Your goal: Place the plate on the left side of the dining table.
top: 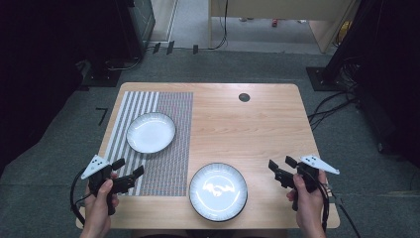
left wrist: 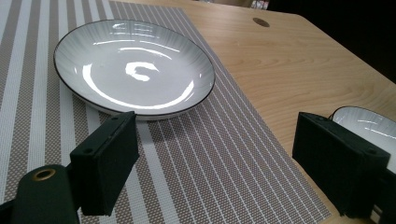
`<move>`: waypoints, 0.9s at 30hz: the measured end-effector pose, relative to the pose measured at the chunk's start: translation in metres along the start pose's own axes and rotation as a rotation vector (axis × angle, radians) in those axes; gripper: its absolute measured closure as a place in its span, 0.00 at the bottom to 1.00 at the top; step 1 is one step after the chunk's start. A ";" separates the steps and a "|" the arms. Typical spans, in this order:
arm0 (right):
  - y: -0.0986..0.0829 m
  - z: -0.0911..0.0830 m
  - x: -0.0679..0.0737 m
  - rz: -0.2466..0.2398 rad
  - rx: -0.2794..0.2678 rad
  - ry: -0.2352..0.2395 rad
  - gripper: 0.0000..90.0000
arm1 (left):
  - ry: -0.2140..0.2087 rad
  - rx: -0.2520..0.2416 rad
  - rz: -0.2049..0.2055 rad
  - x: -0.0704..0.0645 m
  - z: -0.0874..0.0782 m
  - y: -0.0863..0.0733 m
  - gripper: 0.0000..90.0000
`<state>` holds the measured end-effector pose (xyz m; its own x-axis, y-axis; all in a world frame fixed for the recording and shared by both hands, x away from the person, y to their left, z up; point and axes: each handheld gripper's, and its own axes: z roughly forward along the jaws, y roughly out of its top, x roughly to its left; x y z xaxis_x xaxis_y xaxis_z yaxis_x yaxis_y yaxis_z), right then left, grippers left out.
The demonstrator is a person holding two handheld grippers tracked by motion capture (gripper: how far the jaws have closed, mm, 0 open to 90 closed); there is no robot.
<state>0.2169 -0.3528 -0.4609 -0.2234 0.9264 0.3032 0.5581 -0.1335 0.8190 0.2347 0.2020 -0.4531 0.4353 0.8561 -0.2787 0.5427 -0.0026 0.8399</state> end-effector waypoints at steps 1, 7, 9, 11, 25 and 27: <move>-0.002 -0.002 -0.004 0.000 0.001 -0.009 0.30 | 0.010 -0.002 0.000 0.002 -0.001 -0.002 0.16; -0.011 -0.011 -0.024 0.008 -0.005 -0.061 0.30 | 0.050 0.006 0.000 0.015 -0.004 -0.013 0.15; -0.014 -0.014 -0.030 0.011 -0.008 -0.073 0.30 | 0.064 0.014 0.005 0.019 -0.005 -0.017 0.15; -0.017 -0.017 -0.037 0.015 -0.013 -0.087 0.30 | 0.082 0.024 0.016 0.023 -0.006 -0.021 0.15; -0.037 -0.029 -0.082 0.041 0.012 -0.184 0.28 | 0.238 0.055 0.083 0.056 -0.011 -0.044 0.10; -0.040 -0.028 -0.087 0.039 0.025 -0.202 0.27 | 0.238 0.068 0.077 0.060 -0.012 -0.046 0.10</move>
<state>0.1910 -0.4375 -0.5062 -0.0374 0.9728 0.2285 0.5836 -0.1644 0.7952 0.2277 0.2600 -0.5026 0.2998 0.9497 -0.0910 0.5649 -0.0998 0.8191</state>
